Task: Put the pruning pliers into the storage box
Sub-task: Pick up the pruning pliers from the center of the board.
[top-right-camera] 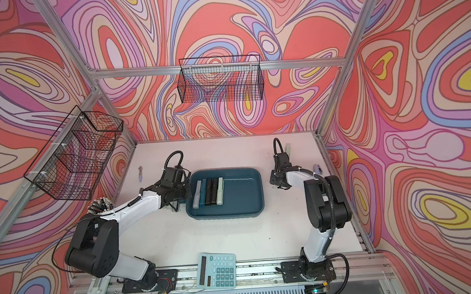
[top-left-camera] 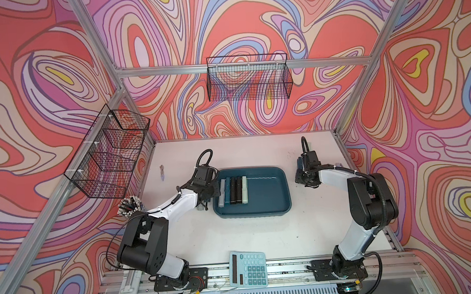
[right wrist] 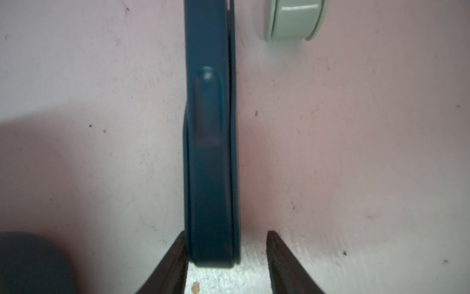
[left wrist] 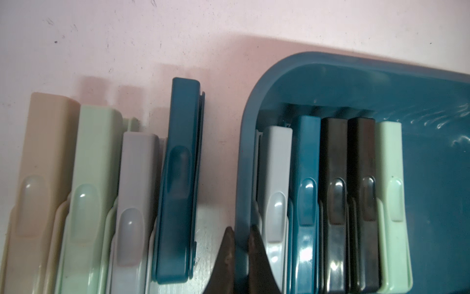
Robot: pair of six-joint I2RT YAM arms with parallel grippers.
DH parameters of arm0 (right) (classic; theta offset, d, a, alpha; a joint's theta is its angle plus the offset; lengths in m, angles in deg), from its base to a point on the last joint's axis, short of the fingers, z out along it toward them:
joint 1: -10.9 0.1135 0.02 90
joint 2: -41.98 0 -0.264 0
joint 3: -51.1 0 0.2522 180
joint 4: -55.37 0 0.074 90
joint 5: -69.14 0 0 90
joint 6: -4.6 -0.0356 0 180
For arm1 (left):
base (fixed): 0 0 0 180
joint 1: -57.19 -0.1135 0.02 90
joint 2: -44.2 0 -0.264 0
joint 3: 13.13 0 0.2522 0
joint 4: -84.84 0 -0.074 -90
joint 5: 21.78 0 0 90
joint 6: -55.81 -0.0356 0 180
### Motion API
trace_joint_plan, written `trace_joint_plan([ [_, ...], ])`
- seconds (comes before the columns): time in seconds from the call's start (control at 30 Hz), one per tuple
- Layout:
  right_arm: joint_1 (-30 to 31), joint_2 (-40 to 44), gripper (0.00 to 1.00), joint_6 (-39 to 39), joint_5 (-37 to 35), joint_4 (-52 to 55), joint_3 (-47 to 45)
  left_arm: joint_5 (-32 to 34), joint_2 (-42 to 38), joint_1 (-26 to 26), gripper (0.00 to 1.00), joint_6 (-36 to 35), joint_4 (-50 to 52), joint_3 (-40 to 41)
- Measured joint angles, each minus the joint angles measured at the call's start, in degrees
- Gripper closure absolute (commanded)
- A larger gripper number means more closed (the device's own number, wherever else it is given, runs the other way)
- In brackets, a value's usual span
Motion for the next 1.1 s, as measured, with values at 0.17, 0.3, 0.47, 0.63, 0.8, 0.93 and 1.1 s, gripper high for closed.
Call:
trace_joint_plan([
  [0.17,0.0,-2.6,0.54,0.9,-0.6,0.3,5.0,0.0,0.0,0.0,0.94,0.0,0.0,0.0],
  [0.3,0.0,-5.2,0.57,1.4,-0.8,0.1,7.2,0.3,-0.3,0.0,0.94,0.0,0.0,0.2],
  [0.47,0.0,-7.0,0.62,1.8,-0.8,0.4,7.4,0.4,-0.7,0.0,0.94,0.0,0.2,0.5],
  [0.63,0.0,-7.0,0.7,1.9,-1.2,0.4,7.4,0.4,-0.7,0.0,0.94,0.0,0.2,0.5],
  [0.8,0.0,-5.9,0.73,2.0,-1.2,0.9,7.3,0.4,-0.7,0.0,0.94,0.0,0.2,0.5],
  [0.93,0.1,-1.2,0.75,1.8,-1.0,1.0,4.6,0.4,-0.7,0.0,0.94,0.0,0.2,0.5],
  [1.1,2.3,6.7,0.75,1.5,-1.5,3.7,2.5,0.4,-0.7,0.0,0.94,0.0,0.2,0.5],
])
